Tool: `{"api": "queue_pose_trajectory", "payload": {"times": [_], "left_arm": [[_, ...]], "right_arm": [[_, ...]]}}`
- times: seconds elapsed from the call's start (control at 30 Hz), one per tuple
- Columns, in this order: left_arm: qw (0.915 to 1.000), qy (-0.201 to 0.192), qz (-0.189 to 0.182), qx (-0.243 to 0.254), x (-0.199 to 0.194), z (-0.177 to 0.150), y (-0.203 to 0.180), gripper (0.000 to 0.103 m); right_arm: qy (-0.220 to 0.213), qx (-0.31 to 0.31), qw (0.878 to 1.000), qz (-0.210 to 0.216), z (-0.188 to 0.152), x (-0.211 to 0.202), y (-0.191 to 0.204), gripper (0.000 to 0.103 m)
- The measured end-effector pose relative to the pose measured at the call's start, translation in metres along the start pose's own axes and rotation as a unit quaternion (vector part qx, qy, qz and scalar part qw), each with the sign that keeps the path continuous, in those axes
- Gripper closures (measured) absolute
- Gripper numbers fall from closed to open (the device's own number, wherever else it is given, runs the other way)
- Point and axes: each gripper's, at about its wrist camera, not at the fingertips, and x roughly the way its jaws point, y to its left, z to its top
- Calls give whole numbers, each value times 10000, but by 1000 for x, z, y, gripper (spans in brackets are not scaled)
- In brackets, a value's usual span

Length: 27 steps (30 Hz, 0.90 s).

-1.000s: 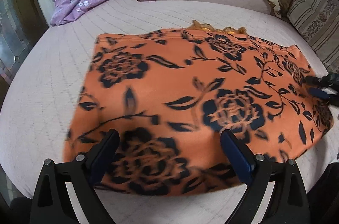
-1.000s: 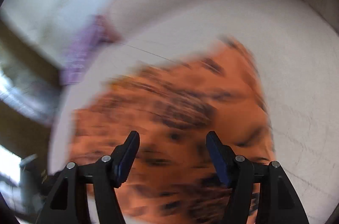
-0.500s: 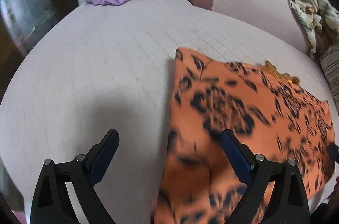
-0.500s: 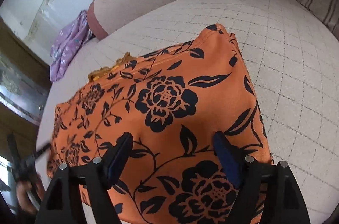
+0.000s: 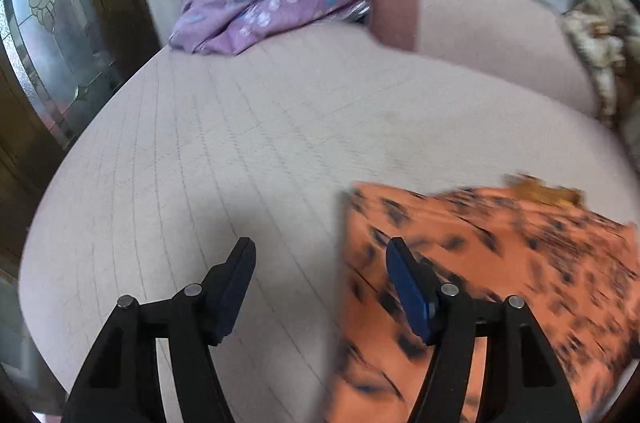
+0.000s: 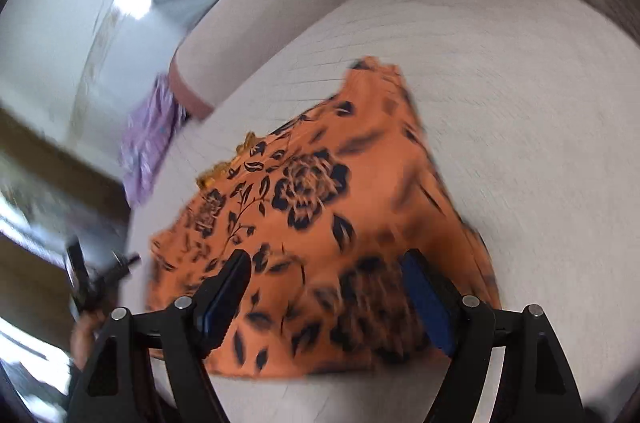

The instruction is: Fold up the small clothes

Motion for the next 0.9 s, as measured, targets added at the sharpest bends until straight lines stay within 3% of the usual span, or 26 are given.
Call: {"api": "queue_pose_trajectory", "payload": {"times": [0.1,0.23,0.3,0.57,0.6,0.67,0.7,0.73,0.87,0.9], "left_arm": [[9993,-155,-340,40,-26,-30,-18,19],[9967,-135,-653,454,-34,-63,-65,19],[9952,48,-734,647,-34,-74,-81,19],[9957,19,-650,662,-41,-90,-97,19],[9958,33,-635,658,-42,-93,-96,19],[9959,117,-626,644,-38,-95,-94,19],[9961,119,-608,634,-38,-95,-93,19],[9963,102,-589,617,-37,-95,-92,19],[9966,63,-627,533,-35,-94,-90,19],[9964,120,-641,541,-30,-96,-92,17]], "right_arm": [[47,625,9977,257,-35,-19,-22,21],[365,901,9950,229,-67,-10,-31,19],[135,988,9946,299,-60,-11,-32,19],[-480,1803,9817,371,-23,-4,-55,19],[-651,1823,9804,371,-19,-4,-57,22],[-860,1762,9801,307,-14,-3,-61,44],[-812,1705,9817,244,-11,3,-62,66],[-711,1696,9827,227,-11,8,-61,72],[-726,1227,9890,388,-7,6,-45,68],[-725,1133,9902,369,-6,7,-42,54]]}}
